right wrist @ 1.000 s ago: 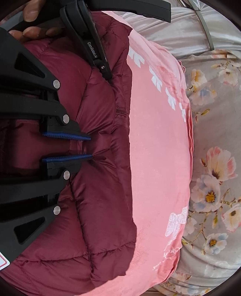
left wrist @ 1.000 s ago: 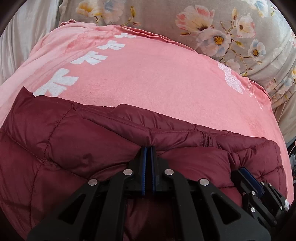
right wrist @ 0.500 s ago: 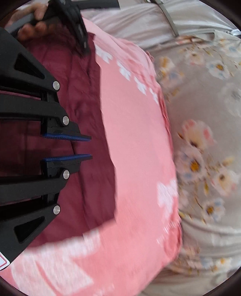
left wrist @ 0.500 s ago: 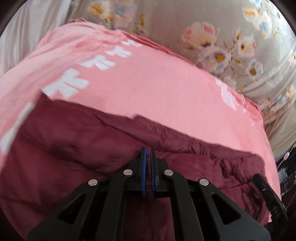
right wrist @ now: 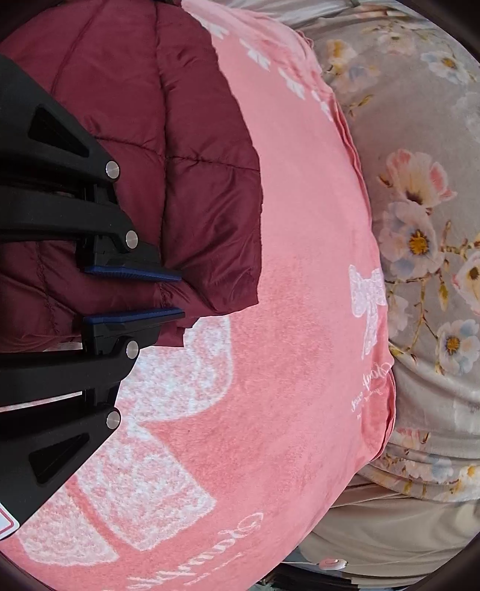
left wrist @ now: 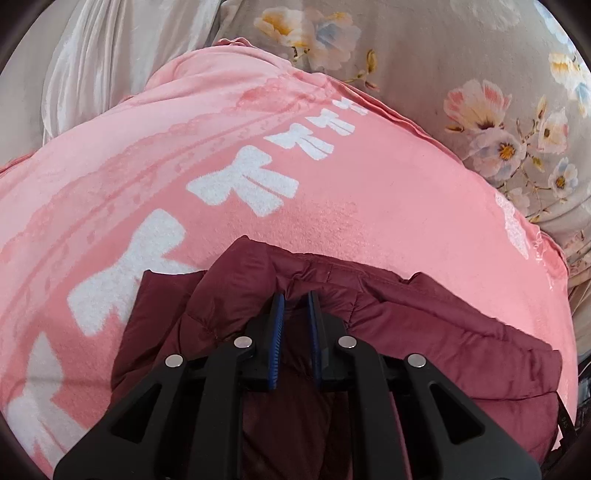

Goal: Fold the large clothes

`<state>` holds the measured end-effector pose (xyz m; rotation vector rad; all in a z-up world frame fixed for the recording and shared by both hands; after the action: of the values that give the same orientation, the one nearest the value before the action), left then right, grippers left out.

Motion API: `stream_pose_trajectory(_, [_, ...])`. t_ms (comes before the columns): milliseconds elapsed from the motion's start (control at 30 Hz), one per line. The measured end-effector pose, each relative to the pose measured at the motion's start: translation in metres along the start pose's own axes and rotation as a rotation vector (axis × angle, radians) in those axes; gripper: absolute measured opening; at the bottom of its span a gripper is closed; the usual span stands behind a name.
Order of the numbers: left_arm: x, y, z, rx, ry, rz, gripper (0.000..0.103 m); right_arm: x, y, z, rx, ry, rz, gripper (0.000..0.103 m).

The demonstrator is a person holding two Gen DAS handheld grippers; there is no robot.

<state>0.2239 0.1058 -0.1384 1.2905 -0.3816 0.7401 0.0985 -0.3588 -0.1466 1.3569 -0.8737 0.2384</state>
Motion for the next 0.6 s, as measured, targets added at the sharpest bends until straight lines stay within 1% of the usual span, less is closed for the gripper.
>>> stream_pose_trajectory(100, [-0.007, -0.005, -0.004, 0.010, -0.004, 0.006, 0.012, -0.003, -0.002, 0.000, 0.006, -0.004, -0.012, 0.014])
stream_pose_trajectory(200, [-0.008, -0.008, -0.005, 0.018, -0.008, 0.005, 0.012, 0.001, 0.013, -0.002, -0.030, 0.004, 0.015, 0.015])
stream_pose_trajectory(233, [-0.007, -0.009, -0.005, 0.012, -0.002, 0.000, 0.012, 0.003, 0.029, -0.011, 0.001, 0.004, 0.046, 0.020])
stream_pose_trajectory(300, [-0.006, -0.002, -0.008, -0.004, 0.021, -0.018, 0.012, 0.004, 0.067, -0.037, 0.071, 0.038, 0.102, 0.020])
stream_pose_trajectory(333, [-0.005, 0.010, -0.011, -0.028, 0.045, -0.026, 0.012, 0.001, 0.080, -0.049, 0.101, 0.060, 0.111, 0.020])
stream_pose_trajectory(367, [-0.004, 0.021, -0.013, -0.057, 0.070, -0.030, 0.017, -0.005, 0.096, -0.070, 0.148, 0.096, 0.117, 0.020])
stream_pose_trajectory(400, [-0.004, 0.036, -0.017, -0.099, 0.105, -0.037, 0.035, -0.010, 0.106, -0.084, 0.177, 0.122, 0.119, 0.020])
stream_pose_trajectory(467, [-0.006, 0.060, -0.027, -0.144, 0.150, -0.035, 0.059, -0.029, 0.128, -0.120, 0.259, 0.179, 0.110, 0.020])
stream_pose_trajectory(500, [-0.008, 0.070, -0.033, -0.141, 0.155, -0.031, 0.061, -0.043, 0.136, -0.141, 0.307, 0.203, 0.090, 0.020])
stream_pose_trajectory(567, [-0.014, 0.083, -0.046, -0.112, 0.138, -0.042, 0.062, -0.064, 0.142, -0.169, 0.365, 0.237, 0.052, 0.020])
stream_pose_trajectory(600, [-0.020, 0.086, -0.053, -0.099, 0.135, -0.060, 0.064, -0.073, 0.144, -0.179, 0.374, 0.254, 0.044, 0.020])
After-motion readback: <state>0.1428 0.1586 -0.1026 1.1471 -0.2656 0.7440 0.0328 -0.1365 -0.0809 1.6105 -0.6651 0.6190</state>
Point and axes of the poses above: each gripper's, at about its wrist camera, not at the fingertips, and y roughly against the way its jaws point, z to its right, x to its top, the point moved 10 cm from there along -y, roughly the way its jaws point, and after that the axes turned 1 degree about y, right-handed, at the moved point
